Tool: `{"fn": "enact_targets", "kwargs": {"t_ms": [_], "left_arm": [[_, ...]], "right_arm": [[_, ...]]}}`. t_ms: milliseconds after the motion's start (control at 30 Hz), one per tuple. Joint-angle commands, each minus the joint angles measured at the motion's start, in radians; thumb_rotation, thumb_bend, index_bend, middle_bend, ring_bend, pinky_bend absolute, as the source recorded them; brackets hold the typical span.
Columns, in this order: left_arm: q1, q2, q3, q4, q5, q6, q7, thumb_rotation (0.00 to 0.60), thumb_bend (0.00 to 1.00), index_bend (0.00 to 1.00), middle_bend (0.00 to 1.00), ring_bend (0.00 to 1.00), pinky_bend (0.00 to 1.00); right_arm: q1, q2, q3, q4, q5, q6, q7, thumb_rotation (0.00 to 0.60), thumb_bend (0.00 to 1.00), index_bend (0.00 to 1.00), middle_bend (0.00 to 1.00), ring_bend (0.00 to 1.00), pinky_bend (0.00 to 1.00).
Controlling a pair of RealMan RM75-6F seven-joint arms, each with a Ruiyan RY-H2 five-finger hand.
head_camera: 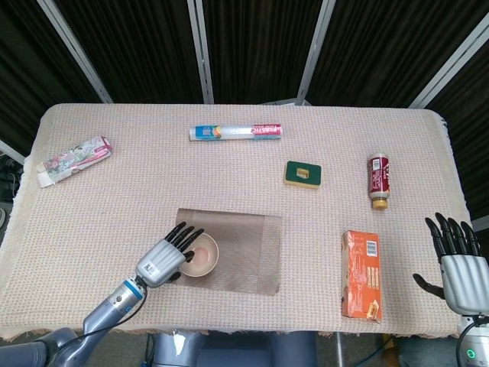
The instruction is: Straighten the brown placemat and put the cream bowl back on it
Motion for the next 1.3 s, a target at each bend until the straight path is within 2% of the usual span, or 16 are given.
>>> {"fn": "enact_targets", "kwargs": {"t_ms": [33,200,367,567,667,867,1100,1300], "left_arm": [[-0.003,-0.012,0.003,0.014,-0.003,0.003,0.001,0.6,0.33,0.63,0.0,0.0,0.0],[0.002,-0.005,0.001,0.012,0.002,0.039,-0.011,0.6,0.37,0.67,0.0,0.0,0.0],[0.006,0.041,-0.034,-0.01,-0.022,0.078,-0.023,0.6,0.38,0.67,0.0,0.0,0.0],[0.012,0.144,-0.1,-0.041,-0.12,0.08,-0.03,0.6,0.37,0.66,0.0,0.0,0.0],[0.016,0.205,-0.133,-0.035,-0.221,0.038,-0.008,0.6,0.37,0.66,0.0,0.0,0.0],[0.021,0.261,-0.179,0.065,-0.416,-0.065,-0.059,0.6,0.38,0.66,0.0,0.0,0.0],[0.019,0.255,-0.182,0.208,-0.525,-0.167,-0.133,0.6,0.38,0.65,0.0,0.0,0.0],[0.014,0.232,-0.182,0.297,-0.607,-0.23,-0.133,0.6,0.38,0.65,0.0,0.0,0.0]], "right_arm": [[0.0,0.001,0.0,0.0,0.001,-0.001,0.003,0.6,0.0,0.0,0.0,0.0,0.0],[0.0,0.001,-0.001,0.0,0.001,-0.001,0.001,0.6,0.0,0.0,0.0,0.0,0.0],[0.0,0.002,-0.002,-0.003,-0.001,-0.001,0.003,0.6,0.0,0.0,0.0,0.0,0.0],[0.001,0.003,-0.006,-0.005,-0.002,-0.006,-0.004,0.6,0.0,0.0,0.0,0.0,0.0],[0.002,0.002,-0.011,-0.011,-0.007,-0.009,-0.011,0.6,0.0,0.0,0.0,0.0,0.0],[0.004,-0.004,-0.02,-0.024,-0.019,-0.017,-0.026,0.6,0.0,0.0,0.0,0.0,0.0],[0.011,-0.018,-0.029,-0.028,-0.019,-0.036,-0.056,0.6,0.0,0.0,0.0,0.0,0.0],[0.015,-0.022,-0.029,-0.028,-0.009,-0.048,-0.066,0.6,0.0,0.0,0.0,0.0,0.0]]}}
